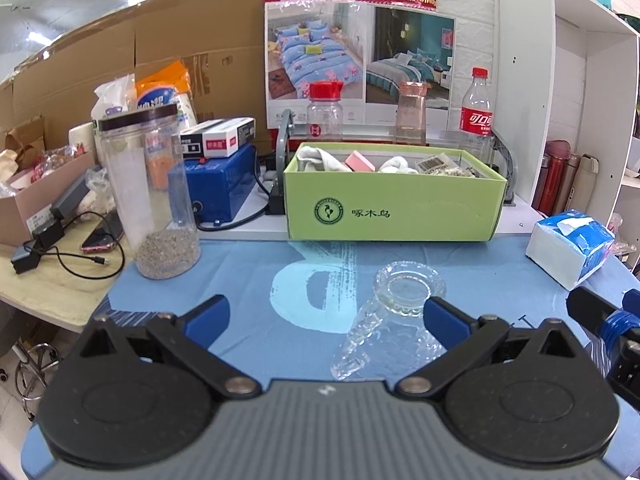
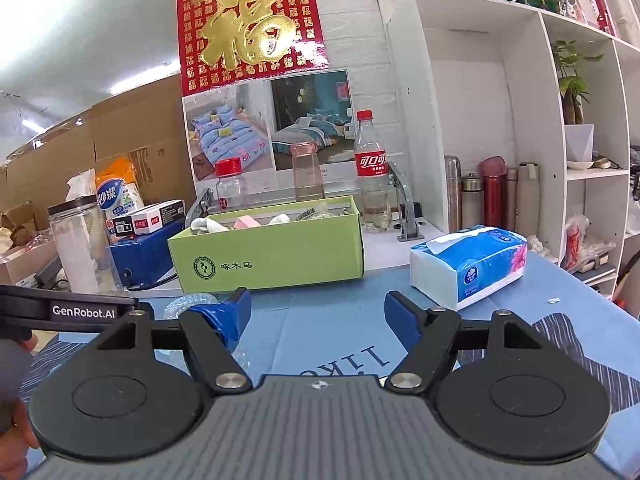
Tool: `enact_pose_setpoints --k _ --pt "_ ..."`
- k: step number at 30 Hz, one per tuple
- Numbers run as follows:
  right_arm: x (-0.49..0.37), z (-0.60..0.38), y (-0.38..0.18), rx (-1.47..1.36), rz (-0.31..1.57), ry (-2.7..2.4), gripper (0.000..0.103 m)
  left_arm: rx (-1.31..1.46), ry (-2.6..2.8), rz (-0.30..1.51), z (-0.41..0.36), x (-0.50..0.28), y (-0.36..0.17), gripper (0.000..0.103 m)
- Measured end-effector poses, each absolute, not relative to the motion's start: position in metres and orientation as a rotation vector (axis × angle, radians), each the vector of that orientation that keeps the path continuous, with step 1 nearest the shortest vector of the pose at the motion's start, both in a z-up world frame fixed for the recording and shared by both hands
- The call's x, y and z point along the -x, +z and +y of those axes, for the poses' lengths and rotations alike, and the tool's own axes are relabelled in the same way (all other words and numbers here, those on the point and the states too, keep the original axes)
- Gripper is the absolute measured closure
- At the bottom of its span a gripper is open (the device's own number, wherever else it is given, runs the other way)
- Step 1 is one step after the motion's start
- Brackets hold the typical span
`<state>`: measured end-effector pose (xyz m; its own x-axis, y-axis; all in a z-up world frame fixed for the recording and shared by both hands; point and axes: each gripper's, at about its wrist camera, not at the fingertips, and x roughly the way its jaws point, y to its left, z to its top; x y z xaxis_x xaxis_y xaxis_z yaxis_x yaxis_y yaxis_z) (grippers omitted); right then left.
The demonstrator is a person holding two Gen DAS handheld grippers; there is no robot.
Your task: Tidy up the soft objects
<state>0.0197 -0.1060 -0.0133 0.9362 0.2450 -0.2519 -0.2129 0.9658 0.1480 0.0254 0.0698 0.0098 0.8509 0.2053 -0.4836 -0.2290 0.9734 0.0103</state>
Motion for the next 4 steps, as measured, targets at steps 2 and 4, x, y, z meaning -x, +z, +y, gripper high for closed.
enact_pose_setpoints --k 2,4 --pt "-0.0199 -0.1059 -0.0142 -0.123 0.277 0.236 0.043 0.046 0.233 0.498 0.0687 -0.0245 0.0103 0.001" --pt "-0.0195 -0.1059 -0.0148 -0.127 0.279 0.234 0.043 0.049 0.219 0.498 0.0689 -0.0242 0.0111 0.001"
